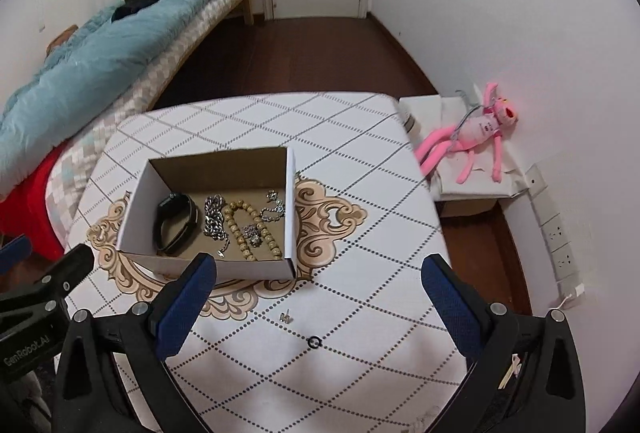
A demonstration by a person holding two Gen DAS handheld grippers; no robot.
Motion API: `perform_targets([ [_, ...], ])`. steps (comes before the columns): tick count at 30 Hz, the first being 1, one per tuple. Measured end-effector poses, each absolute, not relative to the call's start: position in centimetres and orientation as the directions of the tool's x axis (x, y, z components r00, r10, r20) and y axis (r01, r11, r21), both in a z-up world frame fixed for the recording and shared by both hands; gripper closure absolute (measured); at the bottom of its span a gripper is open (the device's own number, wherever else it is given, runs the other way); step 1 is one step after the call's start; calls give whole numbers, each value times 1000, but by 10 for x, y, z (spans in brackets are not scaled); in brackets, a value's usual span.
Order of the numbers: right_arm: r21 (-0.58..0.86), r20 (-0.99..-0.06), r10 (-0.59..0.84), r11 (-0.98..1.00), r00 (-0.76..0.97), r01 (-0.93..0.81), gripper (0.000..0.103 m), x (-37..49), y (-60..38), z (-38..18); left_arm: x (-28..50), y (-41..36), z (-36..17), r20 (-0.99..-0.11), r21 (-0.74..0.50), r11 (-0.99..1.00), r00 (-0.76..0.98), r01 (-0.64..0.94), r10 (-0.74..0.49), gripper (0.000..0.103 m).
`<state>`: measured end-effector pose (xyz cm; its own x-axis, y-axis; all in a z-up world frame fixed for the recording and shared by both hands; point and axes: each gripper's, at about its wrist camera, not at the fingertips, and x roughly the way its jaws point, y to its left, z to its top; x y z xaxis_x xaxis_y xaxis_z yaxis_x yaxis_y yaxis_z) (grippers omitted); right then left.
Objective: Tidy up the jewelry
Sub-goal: 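Lift both open tools away from the white box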
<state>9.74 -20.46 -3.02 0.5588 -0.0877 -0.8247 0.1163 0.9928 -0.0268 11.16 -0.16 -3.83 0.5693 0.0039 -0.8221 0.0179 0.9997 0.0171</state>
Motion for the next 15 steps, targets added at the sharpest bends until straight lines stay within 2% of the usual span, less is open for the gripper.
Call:
perform_targets([
  [15,10,-746,-68,994,663,113,0,48,-207,32,73,-3,13,-769,-23,999,638,32,-38,0],
])
